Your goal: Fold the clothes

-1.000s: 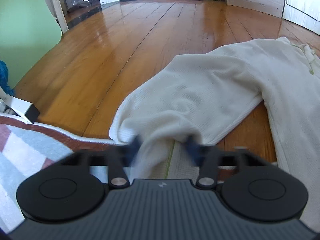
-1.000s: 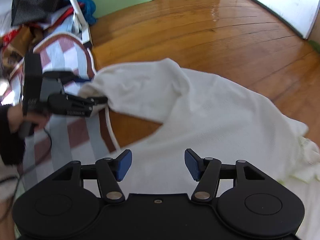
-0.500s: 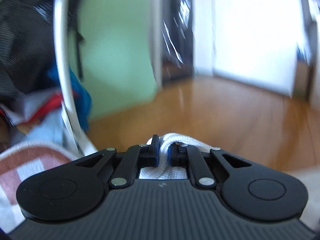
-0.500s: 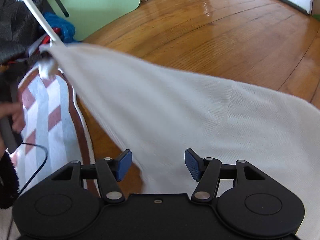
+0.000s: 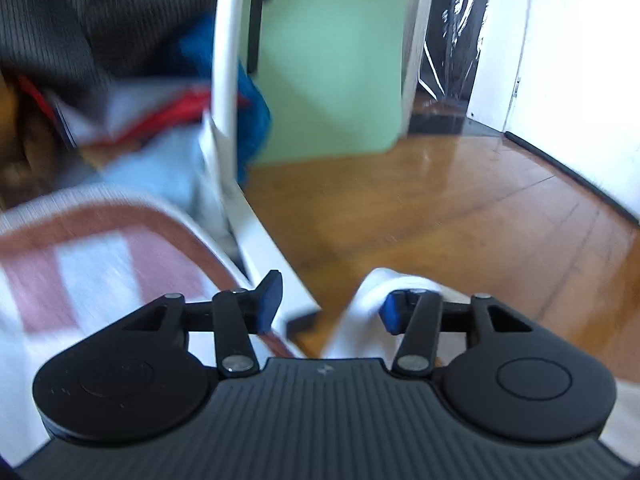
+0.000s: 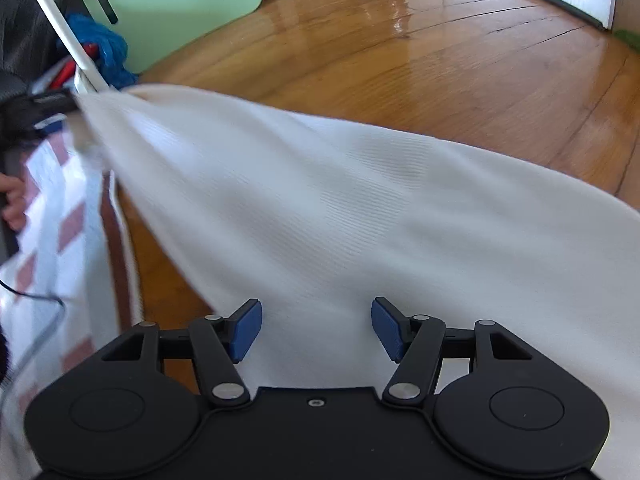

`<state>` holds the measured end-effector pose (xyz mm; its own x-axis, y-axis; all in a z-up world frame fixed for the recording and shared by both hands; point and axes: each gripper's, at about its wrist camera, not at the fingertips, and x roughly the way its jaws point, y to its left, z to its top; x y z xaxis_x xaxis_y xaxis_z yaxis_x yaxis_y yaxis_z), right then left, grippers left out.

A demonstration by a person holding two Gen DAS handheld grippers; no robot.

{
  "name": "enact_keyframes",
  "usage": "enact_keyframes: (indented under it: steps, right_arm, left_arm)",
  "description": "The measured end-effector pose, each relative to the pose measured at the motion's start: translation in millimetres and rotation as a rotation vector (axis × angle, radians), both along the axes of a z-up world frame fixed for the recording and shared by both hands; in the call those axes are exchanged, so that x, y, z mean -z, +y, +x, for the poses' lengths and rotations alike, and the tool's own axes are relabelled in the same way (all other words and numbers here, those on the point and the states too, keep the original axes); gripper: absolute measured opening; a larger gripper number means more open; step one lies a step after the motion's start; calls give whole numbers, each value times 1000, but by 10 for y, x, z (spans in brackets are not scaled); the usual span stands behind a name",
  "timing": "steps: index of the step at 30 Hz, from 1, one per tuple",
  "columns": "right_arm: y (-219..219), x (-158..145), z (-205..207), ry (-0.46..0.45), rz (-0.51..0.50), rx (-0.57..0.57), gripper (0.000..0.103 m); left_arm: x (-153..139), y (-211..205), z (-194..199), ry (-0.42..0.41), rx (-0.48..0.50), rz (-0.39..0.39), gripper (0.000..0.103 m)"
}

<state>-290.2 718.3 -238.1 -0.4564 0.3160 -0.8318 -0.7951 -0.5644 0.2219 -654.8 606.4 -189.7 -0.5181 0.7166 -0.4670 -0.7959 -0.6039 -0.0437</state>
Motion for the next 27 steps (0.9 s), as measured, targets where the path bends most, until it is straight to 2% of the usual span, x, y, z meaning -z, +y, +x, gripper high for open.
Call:
enact_keyframes:
  steps: [3, 5, 6, 8, 11, 14, 17, 19, 21, 23, 25, 27]
  right_arm:
    - [33, -2, 67, -9, -2, -12, 67]
    - [56, 6, 102, -15, 14, -1, 67]
    - [78, 10, 101, -11, 13, 14, 67]
    - [115, -2, 79, -14, -2, 30, 68]
    - [146, -63, 69, 1, 3, 41, 68]
    - [135, -176, 66, 84, 18, 17, 67]
    - [115, -313, -145, 177, 39, -117, 67]
    - [127, -355, -485, 158, 55, -264, 62]
    - [155, -373, -876, 112, 103, -392, 58]
    - [182, -372, -1236, 90, 148, -456, 58]
    - [263, -340, -1527, 92, 162, -466, 59]
    - [367, -270, -1748, 116, 136, -438, 60]
  left_arm:
    - [-81, -64, 92, 183, -60, 13, 52]
    - [-139, -114, 126, 226, -76, 44, 58]
    - [-157, -140, 113, 214, -92, 53, 60]
    - [-154, -163, 19, 122, -134, 54, 62]
    - [-100, -107, -10, -40, -86, 40, 60]
    - [-46, -51, -38, -202, -38, 26, 60]
    - [8, 5, -66, -364, 11, 11, 60]
    - [38, 53, -64, -465, 47, 2, 60]
    - [68, 149, -13, -540, 79, -33, 58]
    - [95, 229, 33, -592, 110, -86, 58]
    - [104, 295, 24, -606, 129, -159, 58]
    - [83, 325, -3, -586, 149, -201, 58]
